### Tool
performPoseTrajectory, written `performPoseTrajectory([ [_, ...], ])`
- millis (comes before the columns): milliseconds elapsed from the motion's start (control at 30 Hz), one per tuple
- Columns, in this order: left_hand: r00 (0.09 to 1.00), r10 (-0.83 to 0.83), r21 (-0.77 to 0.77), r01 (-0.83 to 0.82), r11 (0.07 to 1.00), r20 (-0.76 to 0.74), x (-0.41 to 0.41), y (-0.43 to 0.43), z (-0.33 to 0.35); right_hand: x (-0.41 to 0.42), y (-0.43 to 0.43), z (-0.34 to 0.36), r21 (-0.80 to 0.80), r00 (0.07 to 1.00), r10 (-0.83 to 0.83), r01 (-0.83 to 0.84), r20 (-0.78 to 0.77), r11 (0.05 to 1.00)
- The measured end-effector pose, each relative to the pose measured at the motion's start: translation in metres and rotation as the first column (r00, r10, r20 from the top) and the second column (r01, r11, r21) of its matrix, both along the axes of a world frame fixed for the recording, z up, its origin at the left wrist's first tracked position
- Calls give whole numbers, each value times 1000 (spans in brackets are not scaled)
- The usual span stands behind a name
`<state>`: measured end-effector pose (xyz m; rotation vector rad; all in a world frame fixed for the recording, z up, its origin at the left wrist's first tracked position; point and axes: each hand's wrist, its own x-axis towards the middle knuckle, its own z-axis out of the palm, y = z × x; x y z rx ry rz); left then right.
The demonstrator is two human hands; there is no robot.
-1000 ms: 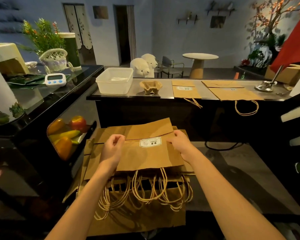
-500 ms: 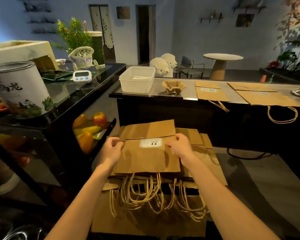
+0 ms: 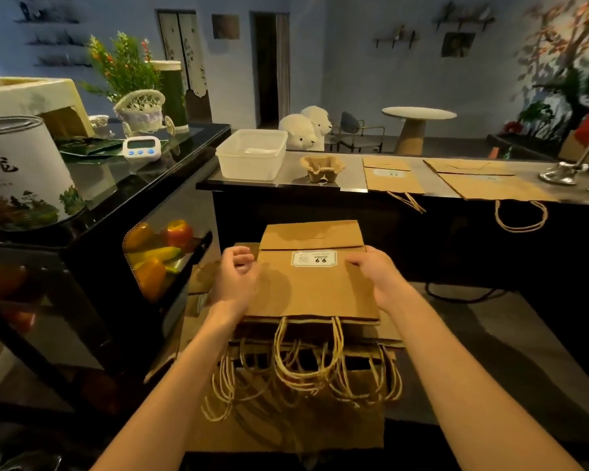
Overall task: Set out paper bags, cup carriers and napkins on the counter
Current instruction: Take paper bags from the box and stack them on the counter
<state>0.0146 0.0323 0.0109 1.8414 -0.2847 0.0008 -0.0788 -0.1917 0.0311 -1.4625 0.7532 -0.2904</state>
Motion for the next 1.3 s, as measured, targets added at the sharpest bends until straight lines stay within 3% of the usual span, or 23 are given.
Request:
performPoseTrajectory([
  [133,992,-97,151,109,983,-85,-9,-21,0,-26,-21,-4,-120,997,-37,30,-63,992],
  [233,975,-148,273,190,943,-168,-17,-32,-2,-33,-28,-19,-259,978,-74,21,-197,966],
  [333,967,-169,273,217,937,-189,-21,-39,-3,-31,-27,-29,-364,954,-107,-2,-281,931],
  [500,972,-142,246,186,951,-186,-19,-41,-9,-29,-26,-29,-382,969,-146,61,-198,922],
  [567,975,-131,199,166,966,-181,-20,-41,-11,-32,-26,-29,-351,981,-147,94,-128,932],
  [667,983,-109,75,121,990,-151,-22,-40,-10,-35,-28,-25,-163,992,-128,128,11,978],
  [767,987,-98,-38,94,995,-127,-17,-31,-2,-31,-34,-18,-42,990,-142,143,17,989],
  [933,997,-31,-149,20,989,-68,3,-6,6,-16,-25,0,336,994,-73,41,85,941],
  [1033,994,41,-1,-42,999,-99,13,11,3,-2,-10,1,325,998,-17,-2,54,946],
  [1133,983,48,206,-12,979,-174,19,24,-5,13,9,-1,214,998,44,-35,-39,976],
  [1300,984,58,215,-20,976,-171,23,31,-11,31,32,-10,11,985,-5,7,-174,1000],
])
